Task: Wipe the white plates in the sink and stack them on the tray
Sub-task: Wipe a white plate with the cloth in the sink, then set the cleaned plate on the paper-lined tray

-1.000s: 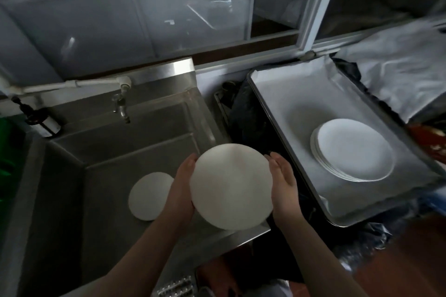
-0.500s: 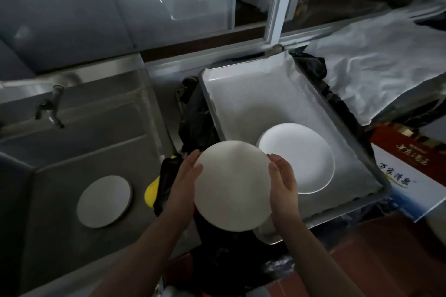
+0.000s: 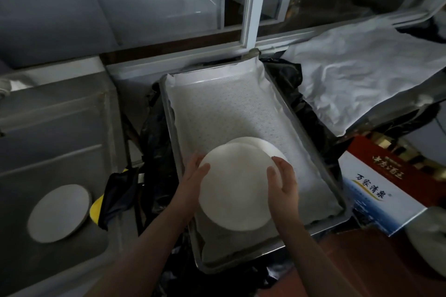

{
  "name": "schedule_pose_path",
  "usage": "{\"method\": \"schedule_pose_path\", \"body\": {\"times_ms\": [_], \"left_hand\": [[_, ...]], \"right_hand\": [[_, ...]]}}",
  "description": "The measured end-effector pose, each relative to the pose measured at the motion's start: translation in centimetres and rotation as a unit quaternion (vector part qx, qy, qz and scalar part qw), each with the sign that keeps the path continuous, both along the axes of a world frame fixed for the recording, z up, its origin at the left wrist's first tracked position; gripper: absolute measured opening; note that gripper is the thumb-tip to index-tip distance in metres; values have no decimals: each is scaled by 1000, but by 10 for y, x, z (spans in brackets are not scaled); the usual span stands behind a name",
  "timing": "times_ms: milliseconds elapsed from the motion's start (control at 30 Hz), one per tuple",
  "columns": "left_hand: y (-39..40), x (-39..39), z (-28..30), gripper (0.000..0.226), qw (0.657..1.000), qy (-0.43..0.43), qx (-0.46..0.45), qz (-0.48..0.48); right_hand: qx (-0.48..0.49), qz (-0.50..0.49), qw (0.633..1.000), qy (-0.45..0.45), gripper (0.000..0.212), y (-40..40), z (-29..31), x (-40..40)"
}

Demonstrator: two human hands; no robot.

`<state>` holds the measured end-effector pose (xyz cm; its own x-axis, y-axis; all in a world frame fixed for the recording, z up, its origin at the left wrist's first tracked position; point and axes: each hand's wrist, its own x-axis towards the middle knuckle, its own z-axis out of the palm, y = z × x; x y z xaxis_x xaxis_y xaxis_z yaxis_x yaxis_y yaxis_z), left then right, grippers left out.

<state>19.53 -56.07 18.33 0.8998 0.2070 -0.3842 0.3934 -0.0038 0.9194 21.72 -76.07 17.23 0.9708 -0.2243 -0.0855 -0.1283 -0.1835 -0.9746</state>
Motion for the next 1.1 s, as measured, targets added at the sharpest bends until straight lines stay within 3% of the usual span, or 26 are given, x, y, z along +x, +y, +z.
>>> {"method": "schedule_pose_path", "body": {"times_ms": [100,200,300,500,633,767,1100], "left_hand": [[-12,13,-6,20,1000,-2,26,-1],[-19,24,-12,24,1000,3,11,9],[-26,28,-17,46,1000,3,14,9],[-34,31,-16,70,998,4,58,3],[-37,33,-16,57,999,3,33,23],[-40,35,-21,58,999,-5,44,30],[-34,30,-15,53,999,6,43,15]], "right_hand": [[-46,18,999,-17,29,-11,-3,8],[-69,22,997,-20,33,-18,-7,14],[-85,30,995,-30,42,-22,-11,18],[-92,36,994,-38,33,-28,-18,25],[-112,35,992,-43,35,-28,-22,31],[-127,47,990,-28,48,-28,-22,36],[-169,83,982,-13,59,-33,-22,38]]}}
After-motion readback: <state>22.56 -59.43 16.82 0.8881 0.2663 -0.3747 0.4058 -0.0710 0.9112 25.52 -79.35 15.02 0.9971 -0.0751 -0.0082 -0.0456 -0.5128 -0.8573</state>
